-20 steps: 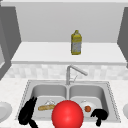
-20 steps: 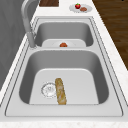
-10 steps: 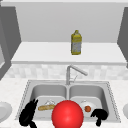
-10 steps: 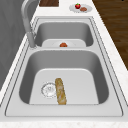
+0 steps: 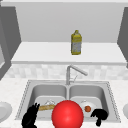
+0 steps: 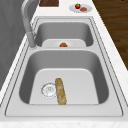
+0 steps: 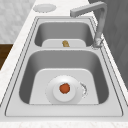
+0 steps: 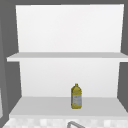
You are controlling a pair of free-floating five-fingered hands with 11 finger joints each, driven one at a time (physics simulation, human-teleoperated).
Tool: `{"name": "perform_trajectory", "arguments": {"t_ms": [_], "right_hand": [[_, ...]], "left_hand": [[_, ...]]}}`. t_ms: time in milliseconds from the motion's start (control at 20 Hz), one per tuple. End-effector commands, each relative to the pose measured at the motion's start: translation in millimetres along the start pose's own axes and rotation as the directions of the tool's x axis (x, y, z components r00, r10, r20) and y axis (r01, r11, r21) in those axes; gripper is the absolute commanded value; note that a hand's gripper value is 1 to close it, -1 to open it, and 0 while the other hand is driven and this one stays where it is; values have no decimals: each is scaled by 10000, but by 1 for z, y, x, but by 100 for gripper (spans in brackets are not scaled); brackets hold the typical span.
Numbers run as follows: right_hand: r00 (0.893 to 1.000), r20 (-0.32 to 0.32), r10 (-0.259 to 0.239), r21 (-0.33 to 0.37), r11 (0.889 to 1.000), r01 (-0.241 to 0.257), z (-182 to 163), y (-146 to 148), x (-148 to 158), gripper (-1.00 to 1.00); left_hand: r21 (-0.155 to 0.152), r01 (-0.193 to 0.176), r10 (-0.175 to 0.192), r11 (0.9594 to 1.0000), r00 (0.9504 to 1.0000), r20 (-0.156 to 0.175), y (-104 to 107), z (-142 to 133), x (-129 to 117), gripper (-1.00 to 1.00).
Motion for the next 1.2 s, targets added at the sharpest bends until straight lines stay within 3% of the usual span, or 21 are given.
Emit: {"name": "perform_trajectory", "arguments": {"t_ms": [0, 100, 550, 900, 1050, 1150], "right_hand": [[10000, 0, 0, 0, 10000, 0, 0, 0, 0, 0], [10000, 0, 0, 0, 10000, 0, 0, 0, 0, 0], [10000, 0, 0, 0, 10000, 0, 0, 0, 0, 0], [10000, 0, 0, 0, 10000, 0, 0, 0, 0, 0], [10000, 0, 0, 0, 10000, 0, 0, 0, 0, 0], [10000, 0, 0, 0, 10000, 0, 0, 0, 0, 0]], "left_hand": [[-711, -397, 388, 9967, 9991, -140, -18, 8, -7, -100], [-538, -611, 599, 9967, 9979, -239, -27, 20, -24, -100], [-500, -496, 488, 9975, 9987, -177, -75, 49, -69, -100], [-547, -711, 694, 9960, 9970, -332, -106, 62, -67, -100], [-279, -315, 313, 9991, 9995, -93, -102, 60, -68, -100], [-263, -296, 292, 9992, 9995, -150, -104, 61, -67, -100]]}}
